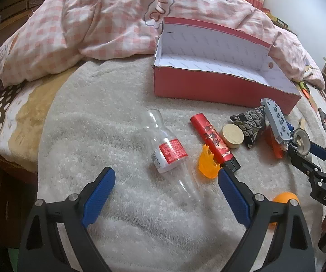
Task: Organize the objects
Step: 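Reach the left gripper to the clear bottle while the right gripper approaches the black tape roll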
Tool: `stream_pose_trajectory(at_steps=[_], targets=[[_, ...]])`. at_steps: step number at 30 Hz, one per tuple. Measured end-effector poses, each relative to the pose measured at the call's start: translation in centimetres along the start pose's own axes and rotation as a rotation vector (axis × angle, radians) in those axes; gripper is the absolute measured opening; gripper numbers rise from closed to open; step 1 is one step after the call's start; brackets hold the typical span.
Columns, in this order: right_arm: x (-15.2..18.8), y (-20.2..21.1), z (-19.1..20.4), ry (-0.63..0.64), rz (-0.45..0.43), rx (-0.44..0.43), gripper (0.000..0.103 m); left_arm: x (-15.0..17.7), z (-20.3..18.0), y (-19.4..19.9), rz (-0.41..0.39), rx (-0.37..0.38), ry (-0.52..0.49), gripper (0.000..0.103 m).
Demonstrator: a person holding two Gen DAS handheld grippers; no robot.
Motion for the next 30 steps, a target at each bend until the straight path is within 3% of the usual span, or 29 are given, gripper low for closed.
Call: stream_pose_trajectory(at_steps=[9,22,27,30], targets=[[0.2,1.3,0.0,0.014,-0.031,-0.028,0.061,-0.2,0.1,-0.3,0.008,0.005,-0.006,0.092],[1.2,1.2,-0.8,0.058,0.001,0.021,0.057,-0.2,0.2,-0.3,0.013,0.016,-0.009,0.091],[1.0,0.6,-1.2,0.07,0.016,0.034,0.046,-0.1,-0.1,-0.6,0.016,0.003,-0.023,0.091],[0.4,0.1,-0.9,0.096,0.015,0.035,0.046,-0.1,-0.1,-0.7,0.015,-0.007,-0.027,0.091]])
Point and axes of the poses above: each gripper's, at about its wrist camera, not at the fingertips, and y roughly against the way its jaws point, z to its left, x to its underside, the point moved 5 cm from there along -y, roughly the way its jaws point, and after that the axes turned 7 degrees about z, right-handed, at the moved point
